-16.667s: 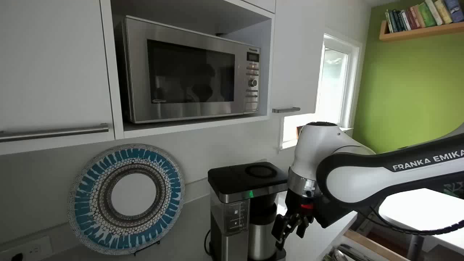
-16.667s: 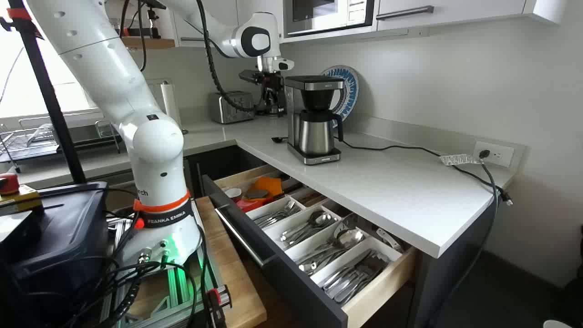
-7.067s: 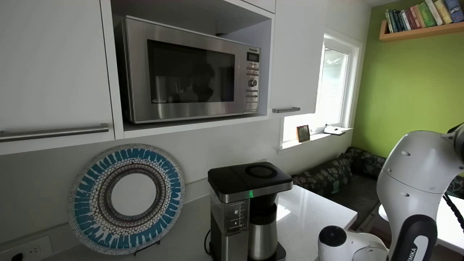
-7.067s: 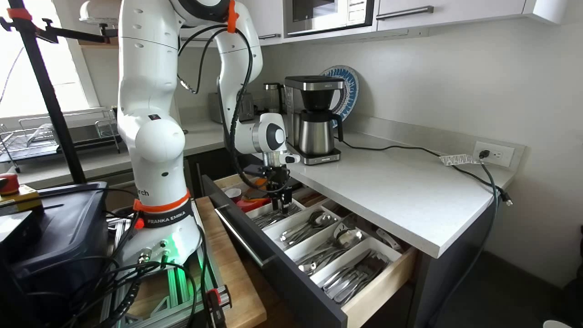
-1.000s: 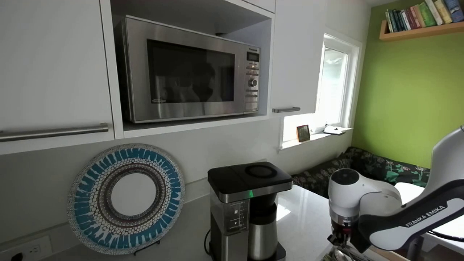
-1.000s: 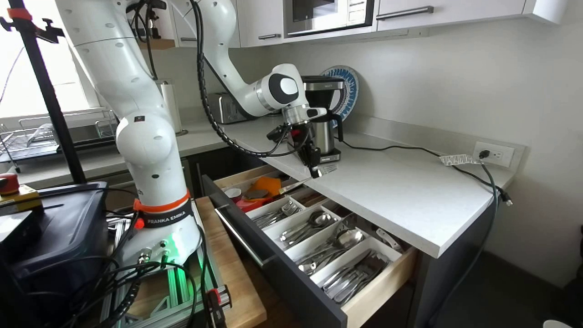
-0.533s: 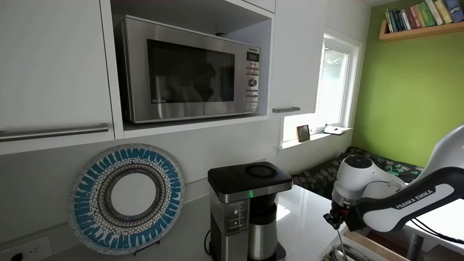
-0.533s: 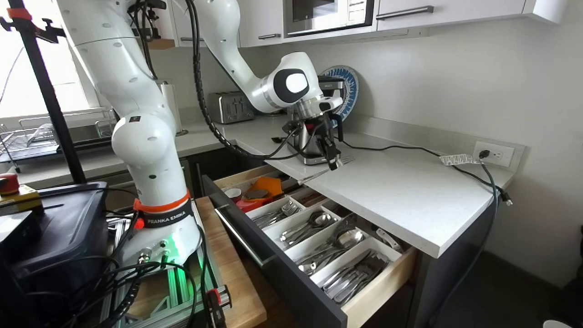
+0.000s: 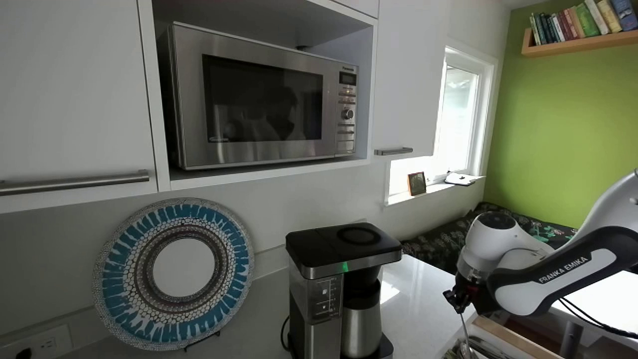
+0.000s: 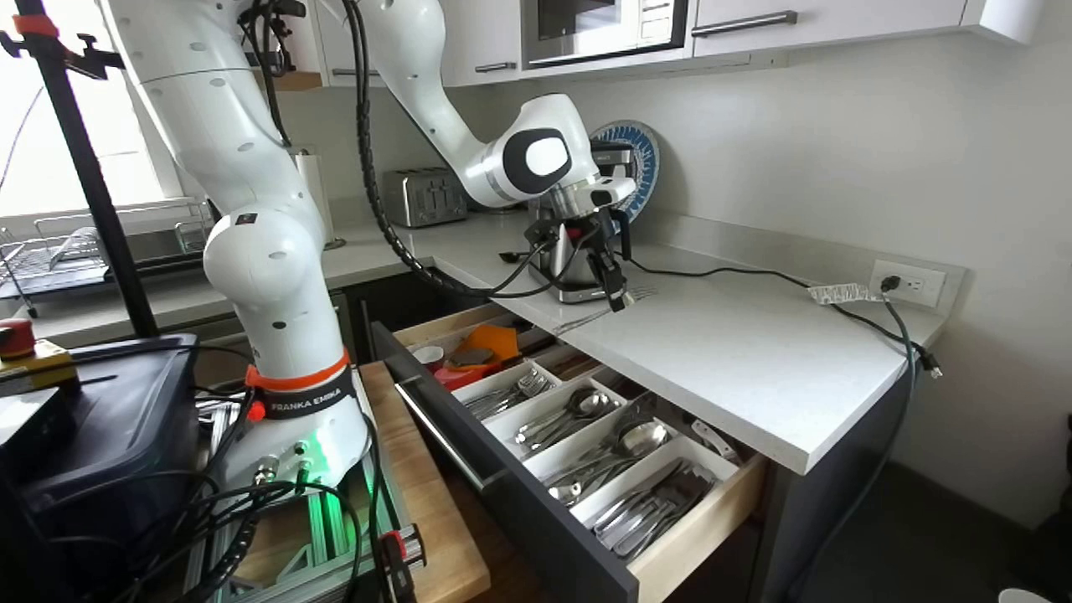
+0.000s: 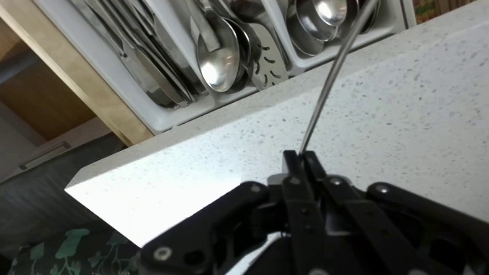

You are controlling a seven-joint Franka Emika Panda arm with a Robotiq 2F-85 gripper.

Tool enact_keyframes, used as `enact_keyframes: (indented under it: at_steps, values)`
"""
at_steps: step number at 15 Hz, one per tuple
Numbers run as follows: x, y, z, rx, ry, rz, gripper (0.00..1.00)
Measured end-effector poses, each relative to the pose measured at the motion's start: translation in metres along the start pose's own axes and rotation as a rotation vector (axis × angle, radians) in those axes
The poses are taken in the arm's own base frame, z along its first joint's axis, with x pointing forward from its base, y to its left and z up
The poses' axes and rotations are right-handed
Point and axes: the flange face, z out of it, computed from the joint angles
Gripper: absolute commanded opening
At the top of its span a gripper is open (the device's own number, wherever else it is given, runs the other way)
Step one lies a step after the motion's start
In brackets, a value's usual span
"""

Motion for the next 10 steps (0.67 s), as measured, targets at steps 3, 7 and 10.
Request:
enact_keyframes:
  at_steps: [3,7,10]
  values:
    - [0.007,0.0,0.008,0.083,0.016,0.098,0.01]
    - [0.014,0.002,0.032,0.164,0.006,0.212,0.01]
    - [0.02,-0.005,0.047,0.216,-0.034,0.314,0.01]
